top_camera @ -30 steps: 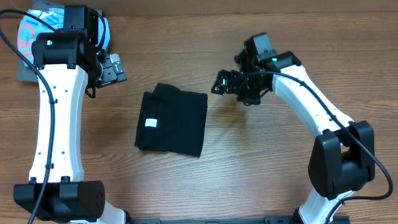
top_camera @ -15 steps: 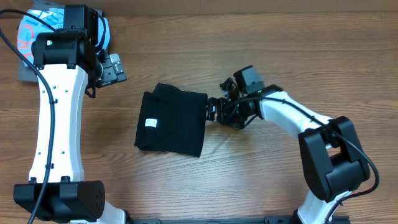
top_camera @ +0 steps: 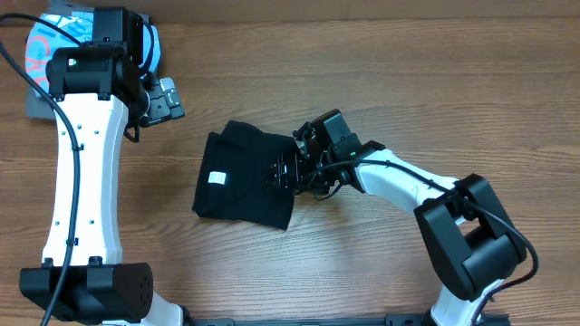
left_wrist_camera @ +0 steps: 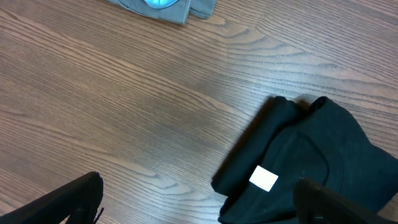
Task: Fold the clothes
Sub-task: 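Release the bundle and withdraw the right gripper to the right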
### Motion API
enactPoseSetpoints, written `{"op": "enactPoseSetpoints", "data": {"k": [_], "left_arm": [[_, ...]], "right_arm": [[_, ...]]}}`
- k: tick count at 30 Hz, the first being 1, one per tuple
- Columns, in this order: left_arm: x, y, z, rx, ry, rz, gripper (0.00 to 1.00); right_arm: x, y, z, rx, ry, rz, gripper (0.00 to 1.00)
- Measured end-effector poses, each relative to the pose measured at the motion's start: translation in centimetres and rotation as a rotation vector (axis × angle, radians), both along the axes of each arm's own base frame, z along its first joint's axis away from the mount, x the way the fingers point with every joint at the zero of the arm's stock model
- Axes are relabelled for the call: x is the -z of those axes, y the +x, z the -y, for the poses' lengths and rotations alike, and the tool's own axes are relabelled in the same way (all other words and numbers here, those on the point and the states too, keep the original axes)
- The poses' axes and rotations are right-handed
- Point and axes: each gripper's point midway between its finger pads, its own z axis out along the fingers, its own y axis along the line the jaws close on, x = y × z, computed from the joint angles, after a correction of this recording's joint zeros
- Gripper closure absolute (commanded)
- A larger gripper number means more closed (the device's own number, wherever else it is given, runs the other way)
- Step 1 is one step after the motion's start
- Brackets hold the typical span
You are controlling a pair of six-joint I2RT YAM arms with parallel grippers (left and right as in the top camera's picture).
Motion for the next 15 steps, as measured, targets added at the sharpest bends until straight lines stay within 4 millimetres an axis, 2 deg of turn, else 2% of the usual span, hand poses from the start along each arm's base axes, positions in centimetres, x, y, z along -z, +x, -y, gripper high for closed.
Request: {"op": "enactPoseSetpoints", "data": {"k": [3, 7, 8, 10, 13, 15], "left_arm": [[0.0, 0.0, 0.0, 0.0, 0.0, 0.0, 0.0], [0.0, 0.0, 0.0, 0.0, 0.0, 0.0, 0.0], [0.0, 0.0, 0.0, 0.0, 0.0, 0.0, 0.0], [0.0, 0.0, 0.0, 0.0, 0.0, 0.0, 0.0], [0.0, 0.0, 0.0, 0.0, 0.0, 0.0, 0.0], [0.0, 0.0, 0.0, 0.0, 0.0, 0.0, 0.0]], "right_arm": [[1.2, -0.3, -0.2, 0.005, -0.019, -0.028, 0.0], [1.3, -0.2, -0.5, 0.012, 0.001, -0.042, 0.02], [1.4, -0.2, -0.6, 0.013, 0.004, -0.046, 0.07], [1.5, -0.2, -0.6, 0.015, 0.004, -0.049, 0.31], [2.6, -0.1, -0.2, 0.04, -0.03, -0.07, 0.58], [3.1, 0.0, 0.0, 0.051, -0.047, -0.068, 0.68]]}}
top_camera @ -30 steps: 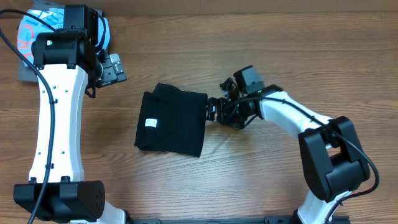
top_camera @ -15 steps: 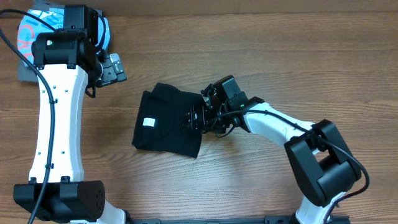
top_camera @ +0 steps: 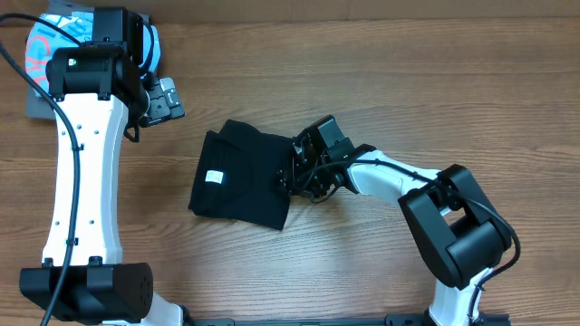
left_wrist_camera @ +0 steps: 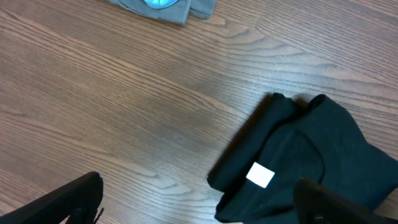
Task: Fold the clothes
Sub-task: 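Release the bundle and withdraw the right gripper to the right, then grasp the folded black shirt's left edge with the left gripper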
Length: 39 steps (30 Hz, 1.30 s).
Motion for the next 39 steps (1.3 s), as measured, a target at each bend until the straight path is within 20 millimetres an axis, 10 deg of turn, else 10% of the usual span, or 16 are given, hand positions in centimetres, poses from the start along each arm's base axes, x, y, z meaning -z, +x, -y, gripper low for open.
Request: {"op": "enactPoseSetpoints", "data": {"k": [8, 14, 22, 31, 39], "left_arm": [[0.0, 0.3, 0.5, 0.009, -0.028, 0.011, 0.0], [0.8, 1.3, 2.3, 0.049, -0.128, 0.017, 0.0], [6.2, 2.9, 8.4, 0.275, -0.381, -0.131, 0.0], [15.6, 3.1, 12.4, 0.36, -0.511, -0.378, 0.0], [16.7, 2.4, 9.0, 0.33, -0.568, -0.421, 0.0]], "right_arm": [[0.5, 1.4, 1.6, 0.057, -0.024, -0.001, 0.7], [-0.4, 5.3, 6.1, 0.154, 0.036, 0.006, 0.26], [-1.6, 7.6, 11.0, 0.228, 0.079, -0.022, 0.0], [-1.7, 8.7, 18.7, 0.4, 0.07, -0.091, 0.0], [-1.6, 8.5, 27.1, 0.579, 0.086, -0.148, 0.0]]}}
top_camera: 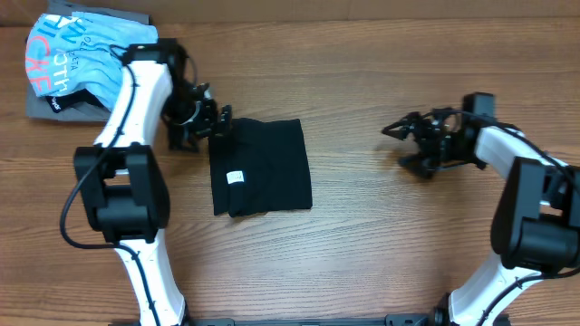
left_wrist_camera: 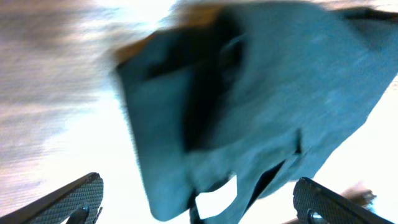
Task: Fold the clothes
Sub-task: 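Grasp the folded black shirt's left edge with the left gripper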
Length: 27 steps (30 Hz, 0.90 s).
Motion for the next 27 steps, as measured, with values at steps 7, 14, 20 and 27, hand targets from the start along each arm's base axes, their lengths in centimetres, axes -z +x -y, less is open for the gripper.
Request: {"op": "enactPoseSetpoints", "data": {"k": [7, 14, 20, 27], "left_arm": [[1.1, -1.3, -1.5, -0.022, -0.099, -0.031, 0.0], [4.1, -3.4, 1.9, 0.079, -0.156, -0.057, 0.0], [5.5, -3.3, 3.7, 0.132, -0.167, -0.014, 0.0], [5.7, -3.3, 3.8, 0.116, -0.178, 0.021, 0.0]], "right_arm": [[0.0, 0.0, 4.1, 0.101, 0.003, -0.002, 0.0], [0.1, 0.2, 5.2, 0.121, -0.045, 0.006, 0.0], [0.1, 0.3, 5.6, 0.125, -0.077, 0.008, 0.0], [0.2, 0.3, 5.7, 0.126, -0.081, 0.008, 0.0]]}}
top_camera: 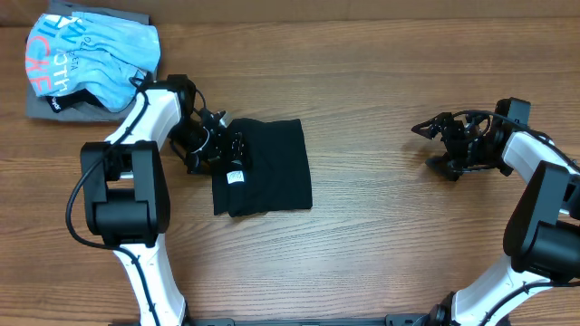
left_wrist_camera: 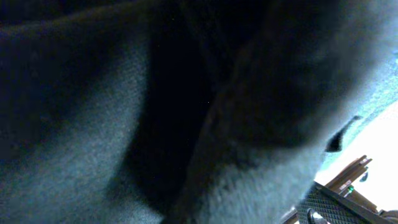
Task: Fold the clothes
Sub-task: 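Grasp the folded black shirt's left edge with the left gripper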
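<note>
A black garment (top_camera: 270,163) lies folded into a rough rectangle at mid-table, with a white label (top_camera: 235,177) near its left edge. My left gripper (top_camera: 223,148) is pushed against that left edge. In the left wrist view dark cloth (left_wrist_camera: 124,93) fills almost the whole frame. Only one finger (left_wrist_camera: 339,208) shows, at the lower right, as far out as an open jaw stands; the other is hidden under cloth. My right gripper (top_camera: 433,145) hovers open over bare wood at the far right, well away from the garment.
A light blue printed shirt (top_camera: 91,50) lies on a grey garment (top_camera: 41,107) in the back left corner, just behind my left arm. Wooden tabletop (top_camera: 381,235) stretches between the black garment and the right arm.
My left gripper has shifted from the garment's upper left corner down along its left edge and in against the cloth. The right gripper has drawn a little further right.
My right gripper was at first on the rumpled black garment at mid-table, with the left arm parked by the corner pile. Later the garment lay as a flat rectangle, the right arm was off to the right and the left gripper at its corner. Now that gripper is in the cloth.
</note>
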### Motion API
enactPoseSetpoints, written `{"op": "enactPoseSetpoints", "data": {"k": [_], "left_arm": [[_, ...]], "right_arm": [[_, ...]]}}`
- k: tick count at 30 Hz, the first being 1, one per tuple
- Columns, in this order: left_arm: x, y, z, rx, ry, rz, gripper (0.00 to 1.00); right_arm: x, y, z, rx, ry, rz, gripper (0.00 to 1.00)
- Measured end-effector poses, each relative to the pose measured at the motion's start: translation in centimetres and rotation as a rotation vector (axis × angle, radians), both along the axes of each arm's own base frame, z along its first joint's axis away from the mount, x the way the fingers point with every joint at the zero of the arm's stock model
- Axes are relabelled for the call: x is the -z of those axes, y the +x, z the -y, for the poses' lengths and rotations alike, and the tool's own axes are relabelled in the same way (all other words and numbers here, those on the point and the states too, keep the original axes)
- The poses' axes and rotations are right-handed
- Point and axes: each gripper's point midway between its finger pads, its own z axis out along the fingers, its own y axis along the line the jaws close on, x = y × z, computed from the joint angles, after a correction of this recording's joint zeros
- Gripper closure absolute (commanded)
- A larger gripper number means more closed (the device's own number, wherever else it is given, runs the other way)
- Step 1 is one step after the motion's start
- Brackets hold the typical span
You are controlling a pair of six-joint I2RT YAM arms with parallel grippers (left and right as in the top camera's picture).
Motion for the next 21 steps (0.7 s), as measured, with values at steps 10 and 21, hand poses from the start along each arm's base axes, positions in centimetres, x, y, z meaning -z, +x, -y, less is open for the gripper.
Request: {"op": "enactPoseSetpoints", "data": {"k": [10, 21], "left_arm": [[0.6, 0.5, -0.3, -0.011, 0.023, 0.036, 0.4], [1.8, 1.7, -1.0, -0.027, 0.068, 0.084, 0.96]], "right_arm": [[0.0, 0.0, 0.1, 0.001, -0.007, 0.0, 0.0], [0.0, 0.1, 0.2, 0.002, -0.011, 0.001, 0.0]]}}
